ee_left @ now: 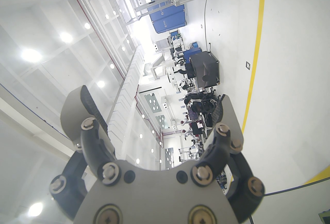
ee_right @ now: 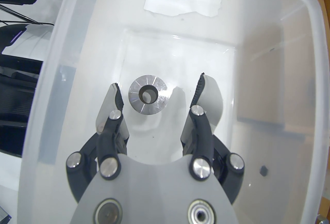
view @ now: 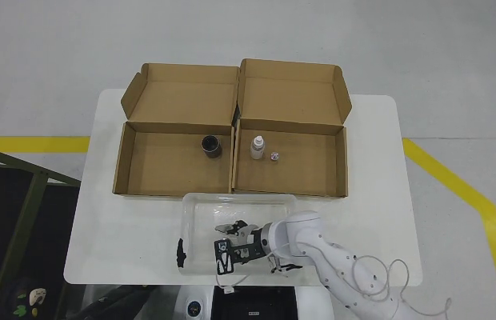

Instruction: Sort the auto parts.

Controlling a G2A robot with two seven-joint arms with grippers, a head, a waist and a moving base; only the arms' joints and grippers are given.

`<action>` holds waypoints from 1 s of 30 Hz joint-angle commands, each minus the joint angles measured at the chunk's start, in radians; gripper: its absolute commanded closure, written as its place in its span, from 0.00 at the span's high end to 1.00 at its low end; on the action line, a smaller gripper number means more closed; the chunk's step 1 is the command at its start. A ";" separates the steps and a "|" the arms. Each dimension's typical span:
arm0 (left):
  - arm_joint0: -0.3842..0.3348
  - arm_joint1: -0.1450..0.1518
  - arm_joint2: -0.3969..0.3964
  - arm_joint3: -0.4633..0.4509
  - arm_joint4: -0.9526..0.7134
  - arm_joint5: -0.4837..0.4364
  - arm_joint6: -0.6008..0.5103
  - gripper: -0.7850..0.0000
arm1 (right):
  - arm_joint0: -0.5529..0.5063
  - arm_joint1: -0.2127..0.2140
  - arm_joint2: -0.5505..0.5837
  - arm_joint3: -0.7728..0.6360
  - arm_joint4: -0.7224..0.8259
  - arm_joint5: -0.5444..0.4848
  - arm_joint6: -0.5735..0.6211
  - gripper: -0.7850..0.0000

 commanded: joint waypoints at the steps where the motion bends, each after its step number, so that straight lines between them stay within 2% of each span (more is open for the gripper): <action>1: 0.000 0.000 0.000 0.000 0.000 0.000 0.000 1.00 | 0.000 0.000 -0.005 0.008 -0.002 0.004 -0.003 0.64; 7: 0.000 0.000 0.000 0.000 0.000 0.000 0.000 1.00 | 0.007 0.000 -0.020 0.028 -0.002 0.016 -0.018 0.60; 11: 0.000 0.000 0.000 0.000 0.000 0.000 0.000 1.00 | 0.017 -0.001 -0.029 0.038 0.001 0.021 -0.026 0.47; 13: 0.000 0.000 0.000 0.000 0.000 0.000 0.000 1.00 | 0.021 -0.001 -0.032 0.042 0.002 0.024 -0.030 0.44; 16: 0.000 0.000 0.000 0.000 0.000 0.000 0.000 1.00 | 0.026 -0.001 -0.035 0.047 0.006 0.026 -0.035 0.28; 17: 0.000 0.000 0.000 0.000 0.000 0.000 0.000 1.00 | 0.027 -0.001 -0.036 0.049 0.008 0.025 -0.038 0.17; 20: 0.000 0.000 0.000 0.000 0.000 0.000 0.000 1.00 | 0.031 0.000 -0.039 0.051 0.013 0.024 -0.046 0.00; 30: 0.000 0.000 0.000 0.000 0.000 0.000 0.000 1.00 | 0.048 0.004 -0.020 0.001 0.055 0.024 -0.088 0.00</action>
